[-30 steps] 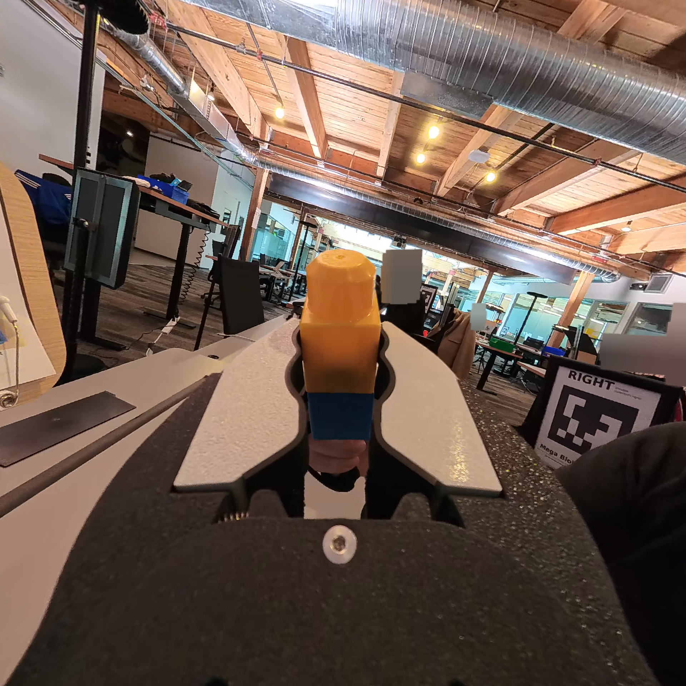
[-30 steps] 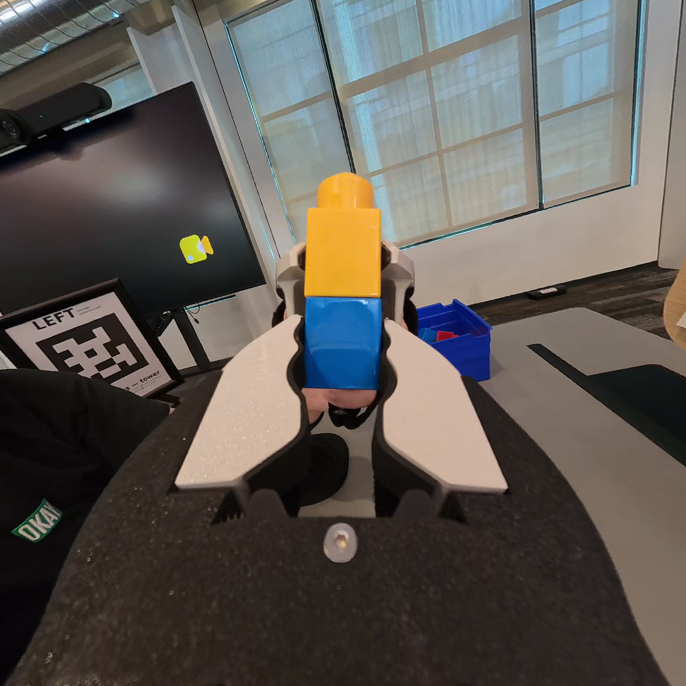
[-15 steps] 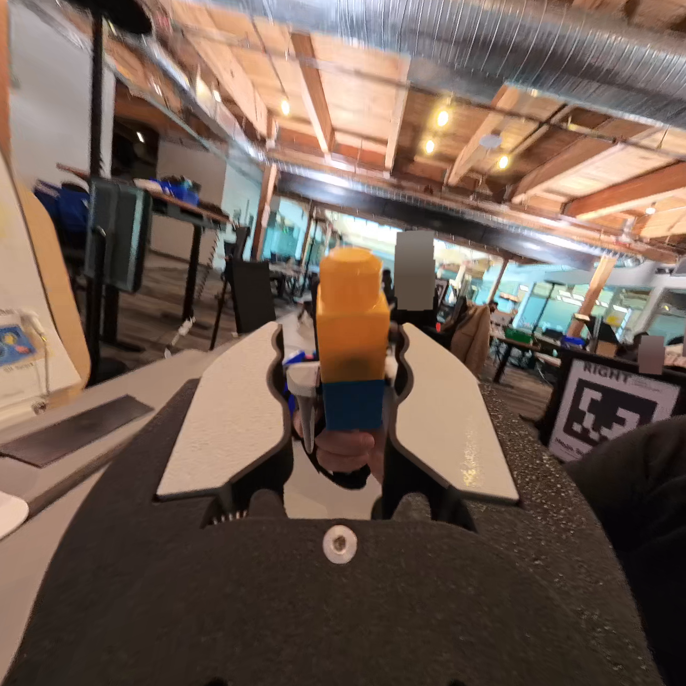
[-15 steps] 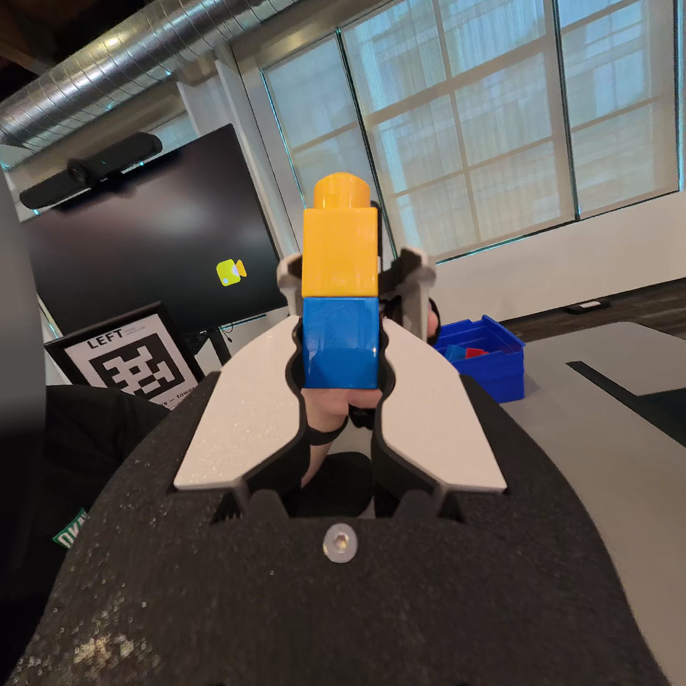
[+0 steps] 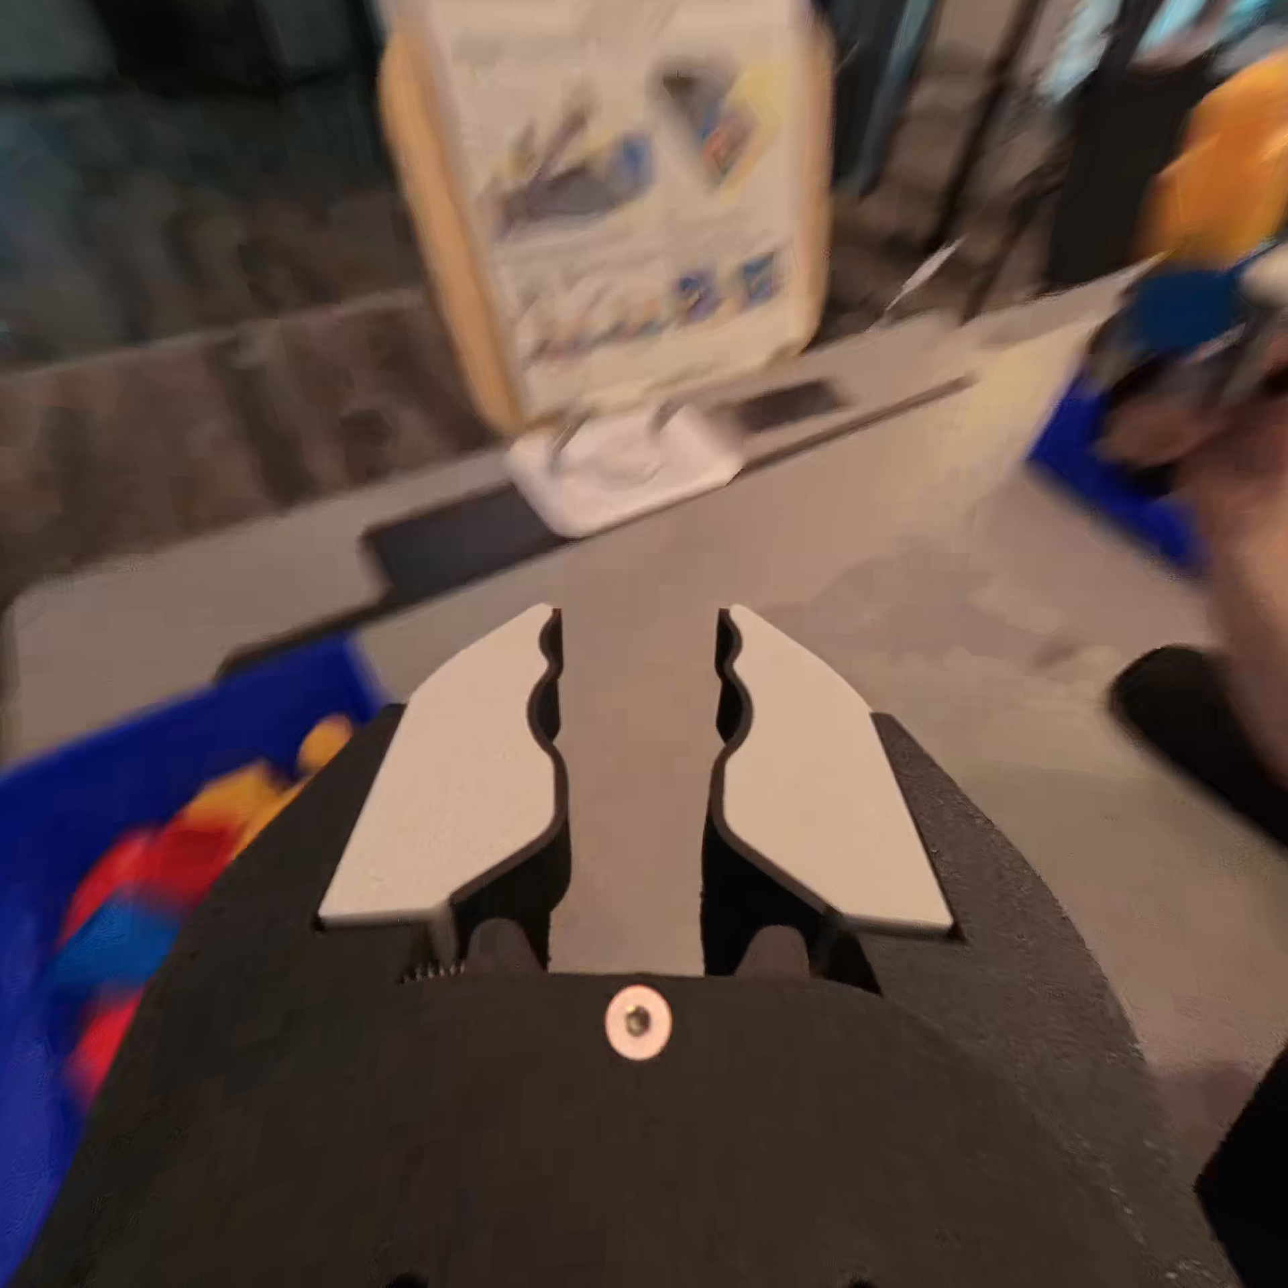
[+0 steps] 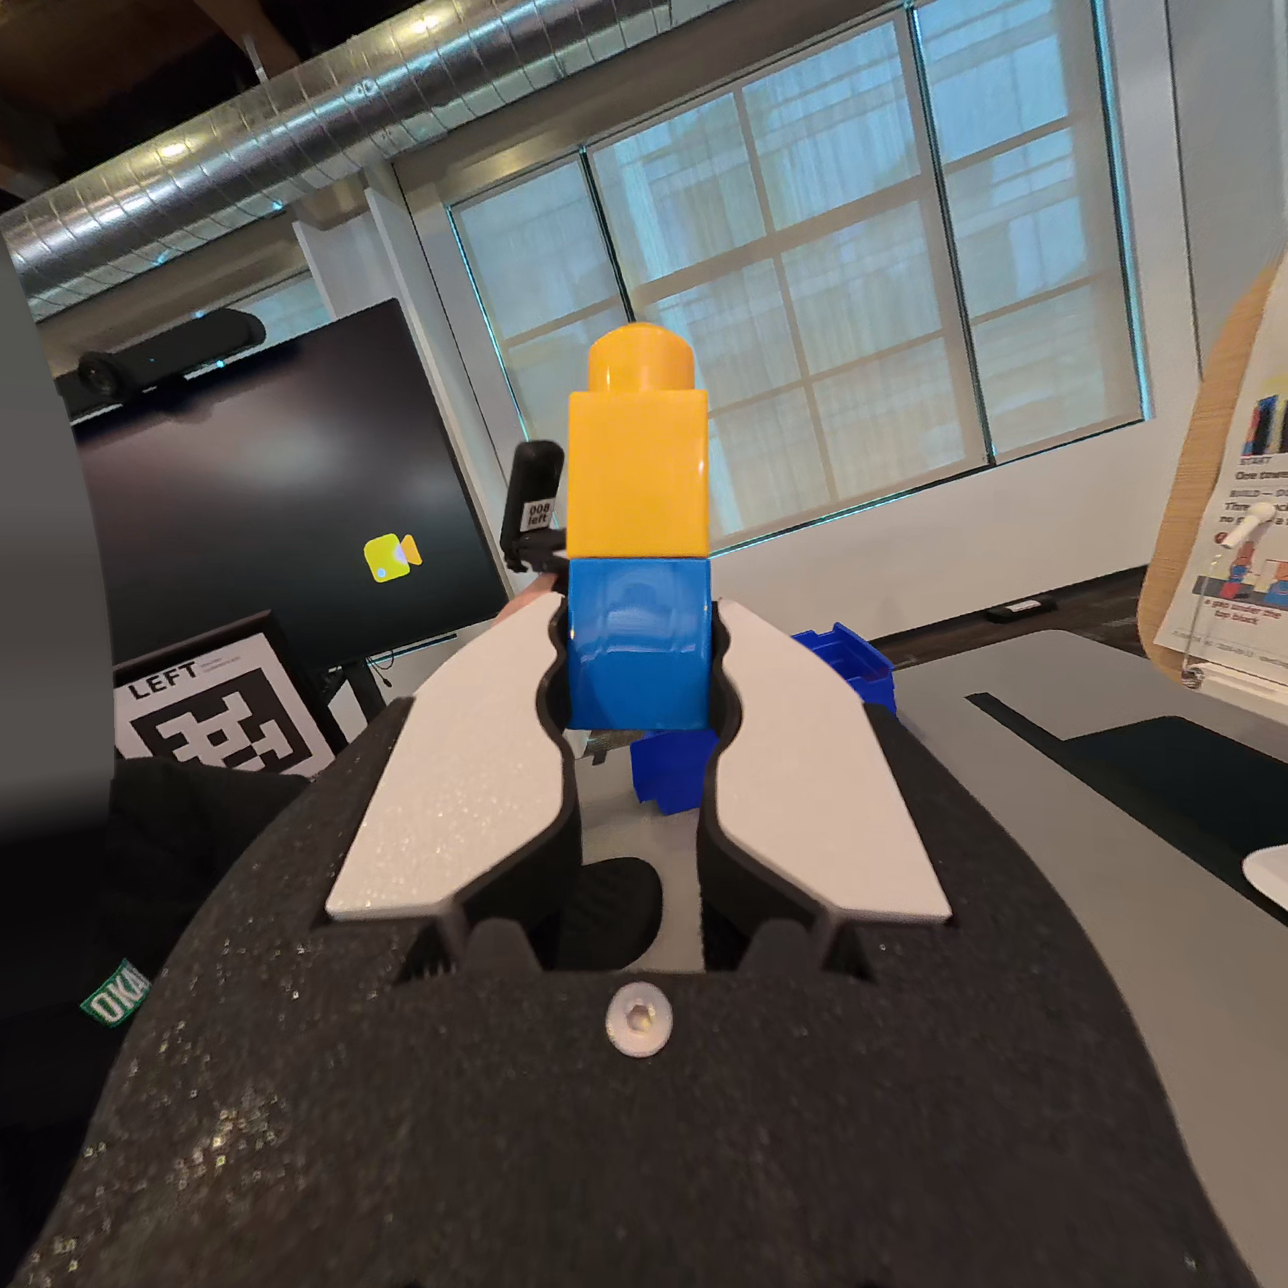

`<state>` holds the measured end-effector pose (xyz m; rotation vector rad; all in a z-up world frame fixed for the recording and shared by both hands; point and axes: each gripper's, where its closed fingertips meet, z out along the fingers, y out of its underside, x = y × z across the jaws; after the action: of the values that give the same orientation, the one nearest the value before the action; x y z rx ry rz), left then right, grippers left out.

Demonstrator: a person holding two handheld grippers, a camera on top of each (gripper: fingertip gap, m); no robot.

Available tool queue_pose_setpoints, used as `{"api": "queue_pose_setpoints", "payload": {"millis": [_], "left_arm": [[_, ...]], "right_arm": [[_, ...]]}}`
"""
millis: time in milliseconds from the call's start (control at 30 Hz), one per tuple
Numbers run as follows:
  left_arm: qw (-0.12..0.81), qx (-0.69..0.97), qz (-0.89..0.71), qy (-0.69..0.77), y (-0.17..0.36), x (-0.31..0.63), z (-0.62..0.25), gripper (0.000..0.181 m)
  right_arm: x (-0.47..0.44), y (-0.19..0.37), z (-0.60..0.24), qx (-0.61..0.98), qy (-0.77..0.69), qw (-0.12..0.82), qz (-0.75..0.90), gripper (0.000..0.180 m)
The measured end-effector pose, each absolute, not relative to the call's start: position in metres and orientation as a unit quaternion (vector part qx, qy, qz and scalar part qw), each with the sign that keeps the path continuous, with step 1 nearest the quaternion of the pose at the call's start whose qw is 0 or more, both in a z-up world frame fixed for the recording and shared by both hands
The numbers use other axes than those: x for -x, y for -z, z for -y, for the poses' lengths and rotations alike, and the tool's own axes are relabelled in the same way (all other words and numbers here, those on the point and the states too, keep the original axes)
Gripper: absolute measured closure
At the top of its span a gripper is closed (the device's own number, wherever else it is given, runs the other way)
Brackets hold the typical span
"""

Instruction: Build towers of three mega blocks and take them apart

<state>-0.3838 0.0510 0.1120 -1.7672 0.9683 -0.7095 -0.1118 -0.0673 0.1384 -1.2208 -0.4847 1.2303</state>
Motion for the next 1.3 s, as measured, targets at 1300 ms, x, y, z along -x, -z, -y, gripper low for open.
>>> {"api": "queue_pose_setpoints", "payload": {"millis": [1300], "left_arm": [[-0.055,0.970,-0.232,-0.038,0.144,0.608,-0.082,0.145]], "right_arm": [[0.114,-0.134,0.070,0.544,-0.537,0.606,0.219,0.144]]}}
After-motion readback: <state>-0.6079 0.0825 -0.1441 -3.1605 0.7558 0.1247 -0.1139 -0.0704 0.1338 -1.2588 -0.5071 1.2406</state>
